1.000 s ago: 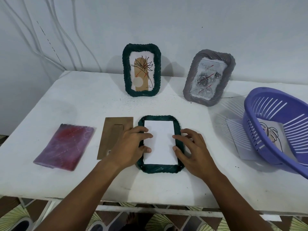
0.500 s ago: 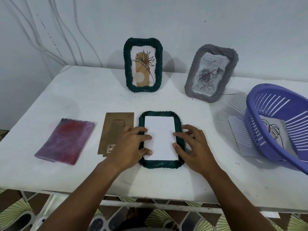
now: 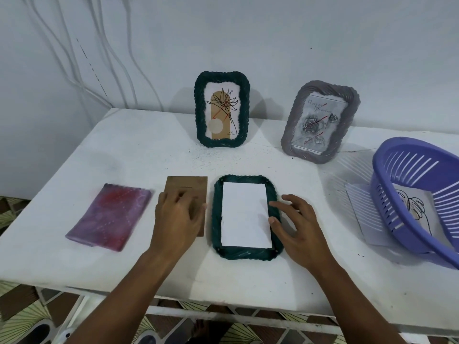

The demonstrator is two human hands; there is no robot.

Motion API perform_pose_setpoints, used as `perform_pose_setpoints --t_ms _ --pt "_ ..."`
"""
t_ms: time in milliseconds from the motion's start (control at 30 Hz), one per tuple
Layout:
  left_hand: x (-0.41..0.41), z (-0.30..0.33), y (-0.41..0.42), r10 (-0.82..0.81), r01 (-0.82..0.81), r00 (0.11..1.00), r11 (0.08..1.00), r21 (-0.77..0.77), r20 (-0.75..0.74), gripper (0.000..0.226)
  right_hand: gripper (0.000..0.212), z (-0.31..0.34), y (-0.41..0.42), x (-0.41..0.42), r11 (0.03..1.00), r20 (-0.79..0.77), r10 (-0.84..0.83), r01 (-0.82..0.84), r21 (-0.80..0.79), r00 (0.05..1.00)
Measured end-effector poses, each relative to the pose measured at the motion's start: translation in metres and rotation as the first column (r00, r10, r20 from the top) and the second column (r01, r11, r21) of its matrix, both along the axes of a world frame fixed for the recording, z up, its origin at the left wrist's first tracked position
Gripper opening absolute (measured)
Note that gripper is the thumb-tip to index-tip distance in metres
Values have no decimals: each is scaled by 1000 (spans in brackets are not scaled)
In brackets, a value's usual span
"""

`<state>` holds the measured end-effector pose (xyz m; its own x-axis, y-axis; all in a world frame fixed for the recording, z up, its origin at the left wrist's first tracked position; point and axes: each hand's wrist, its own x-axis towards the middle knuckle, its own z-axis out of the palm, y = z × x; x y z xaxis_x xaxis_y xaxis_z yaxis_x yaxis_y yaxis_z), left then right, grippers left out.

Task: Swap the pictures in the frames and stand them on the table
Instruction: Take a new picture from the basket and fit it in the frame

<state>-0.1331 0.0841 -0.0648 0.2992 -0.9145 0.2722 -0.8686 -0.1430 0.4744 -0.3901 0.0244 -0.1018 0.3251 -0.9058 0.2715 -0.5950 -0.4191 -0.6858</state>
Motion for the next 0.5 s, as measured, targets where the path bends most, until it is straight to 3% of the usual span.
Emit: perform_pose_setpoints --t_ms 133,333,500 --pt "4 -7 9 143 -148 986 988 45 89 31 37 0 0 2 1000 7 -17 17 8 1000" --pt "1 -14 10 243 -254 966 953 165 85 58 35 -1 0 1 1000 2 -31 31 6 1000" --pt "-3 -6 10 333 -371 924 902 223 189 61 34 -1 1 1 999 -2 -32 32 -10 999"
